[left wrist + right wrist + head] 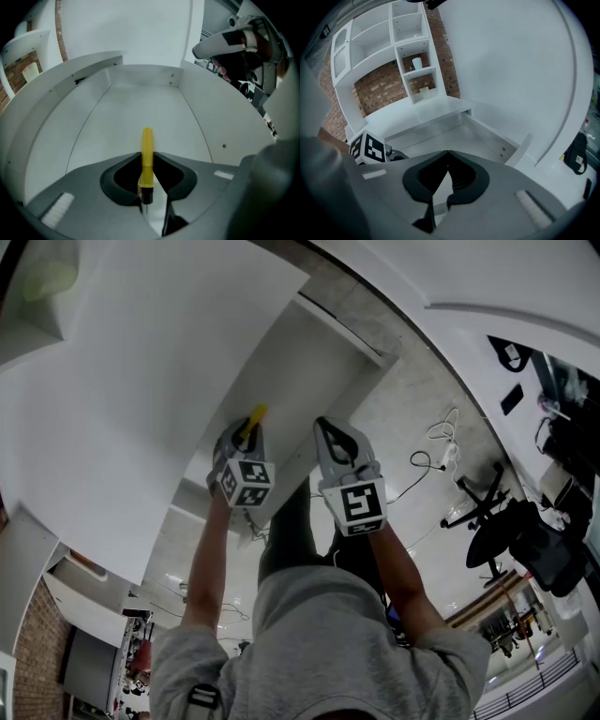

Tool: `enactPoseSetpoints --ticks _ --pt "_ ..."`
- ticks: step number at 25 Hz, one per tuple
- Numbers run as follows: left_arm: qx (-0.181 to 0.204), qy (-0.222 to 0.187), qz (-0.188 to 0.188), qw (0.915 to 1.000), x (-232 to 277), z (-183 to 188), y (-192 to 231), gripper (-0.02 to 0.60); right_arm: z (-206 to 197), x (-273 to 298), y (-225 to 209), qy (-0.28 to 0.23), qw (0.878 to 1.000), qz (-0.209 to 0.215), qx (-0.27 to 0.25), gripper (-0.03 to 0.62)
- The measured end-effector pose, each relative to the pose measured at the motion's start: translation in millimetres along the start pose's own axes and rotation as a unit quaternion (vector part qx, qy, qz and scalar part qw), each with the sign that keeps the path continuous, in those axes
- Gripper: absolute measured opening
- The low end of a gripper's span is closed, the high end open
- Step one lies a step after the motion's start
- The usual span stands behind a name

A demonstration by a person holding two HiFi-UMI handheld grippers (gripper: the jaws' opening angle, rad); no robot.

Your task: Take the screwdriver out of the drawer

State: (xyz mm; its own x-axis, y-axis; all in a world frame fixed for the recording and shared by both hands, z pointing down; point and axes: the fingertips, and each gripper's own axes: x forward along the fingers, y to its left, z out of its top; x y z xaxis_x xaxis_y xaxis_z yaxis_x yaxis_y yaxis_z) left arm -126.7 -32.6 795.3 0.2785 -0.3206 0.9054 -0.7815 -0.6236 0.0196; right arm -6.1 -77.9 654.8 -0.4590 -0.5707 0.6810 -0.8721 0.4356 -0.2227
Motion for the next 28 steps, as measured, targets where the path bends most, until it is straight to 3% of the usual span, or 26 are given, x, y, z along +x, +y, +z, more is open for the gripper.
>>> enactPoseSetpoints --ticks 10,28 --pt "-0.008 0.002 0.001 1.0000 0.5 2.1 -0.7 0.083 -0.2 -6.1 -5.6 -0.006 1.000 -0.005 0.002 0.003" --pt "0.001 -0.086 0.021 0.9961 -56.7 76.2 -6.3 0.083 34.1 -54.3 -9.7 -0.040 0.999 -0.026 -0.014 0.003"
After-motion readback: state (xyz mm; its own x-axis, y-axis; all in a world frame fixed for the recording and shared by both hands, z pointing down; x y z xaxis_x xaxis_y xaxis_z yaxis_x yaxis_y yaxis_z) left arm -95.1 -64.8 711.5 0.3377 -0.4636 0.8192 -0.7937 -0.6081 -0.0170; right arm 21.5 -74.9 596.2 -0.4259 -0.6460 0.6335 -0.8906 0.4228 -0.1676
